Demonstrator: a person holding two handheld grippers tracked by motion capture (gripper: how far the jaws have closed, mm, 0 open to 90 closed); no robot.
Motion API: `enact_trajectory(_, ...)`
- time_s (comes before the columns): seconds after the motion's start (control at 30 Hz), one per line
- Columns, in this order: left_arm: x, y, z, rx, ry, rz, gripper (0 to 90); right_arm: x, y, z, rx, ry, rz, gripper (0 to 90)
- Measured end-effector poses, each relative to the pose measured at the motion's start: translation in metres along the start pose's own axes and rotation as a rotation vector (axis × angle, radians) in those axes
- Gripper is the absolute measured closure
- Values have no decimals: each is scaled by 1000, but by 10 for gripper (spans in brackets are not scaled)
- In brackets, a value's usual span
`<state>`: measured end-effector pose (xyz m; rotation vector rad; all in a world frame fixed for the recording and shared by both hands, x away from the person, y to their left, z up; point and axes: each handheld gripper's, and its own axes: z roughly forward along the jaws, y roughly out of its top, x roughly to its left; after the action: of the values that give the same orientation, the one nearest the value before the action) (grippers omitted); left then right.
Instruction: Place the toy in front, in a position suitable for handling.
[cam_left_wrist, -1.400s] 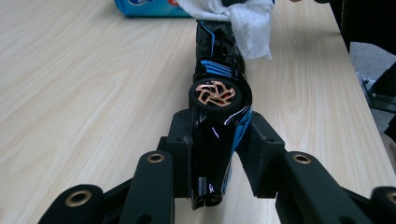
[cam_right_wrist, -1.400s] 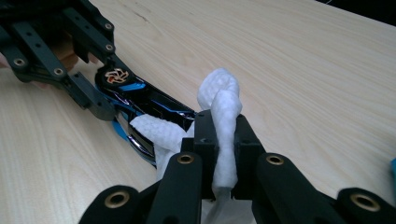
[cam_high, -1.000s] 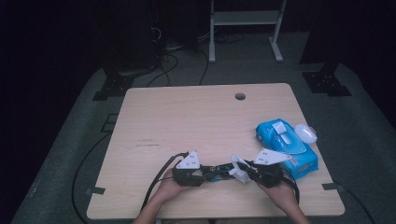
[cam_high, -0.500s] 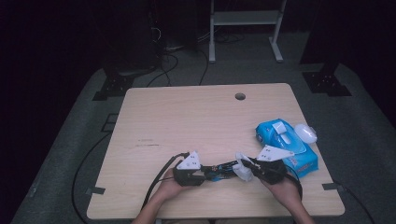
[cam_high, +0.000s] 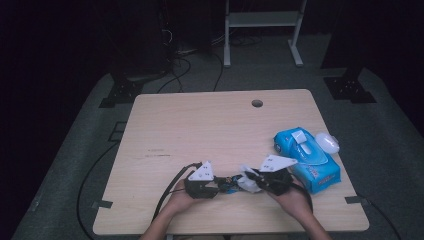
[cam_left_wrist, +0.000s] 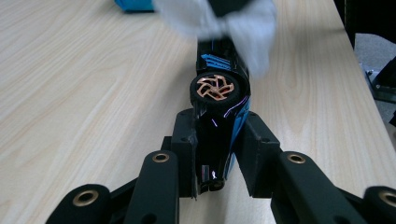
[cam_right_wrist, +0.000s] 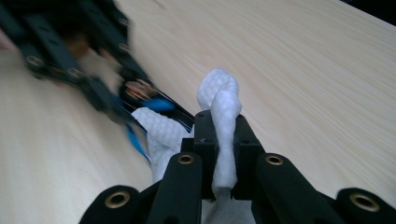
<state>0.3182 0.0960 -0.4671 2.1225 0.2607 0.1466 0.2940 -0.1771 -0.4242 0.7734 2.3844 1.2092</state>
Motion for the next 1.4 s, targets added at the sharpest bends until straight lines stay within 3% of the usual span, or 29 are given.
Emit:
enact_trajectory(0.1, 1, 0, 0, -2, 0, 2, 698, -15, -11, -11, -12, 2, 72, 836)
enact_trajectory(0.17, 1, 0, 0, -3, 1, 4, 698, -18, -14, -13, -22, 15, 89, 837)
enact_trajectory(0.33, 3, -2, -1, -6, -25, -55, 682, -15, -16, -14, -31, 12, 83, 836)
enact_trajectory(0.6, 4, 0, -8, -62, -56, -150, 580, -7, -19, -19, -29, 24, 66, 837)
enact_trajectory(0.9, 7, -4, -11, -107, -106, -275, 560, 2, -24, -23, -49, 36, 49, 837)
enact_trajectory(1.13, 9, -5, -11, -120, -122, -333, 562, 4, -25, -24, -53, 42, 38, 837)
enact_trajectory(1.27, 1, 0, -6, -47, -82, -227, 529, 4, -24, -23, -53, 34, 39, 837)
enact_trajectory(1.33, -2, 3, -1, -21, -60, -200, 494, 3, -23, -22, -51, 35, 43, 836)
enact_trajectory(1.4, -4, 5, 4, -3, -32, -177, 527, 4, -23, -21, -49, 36, 43, 836)
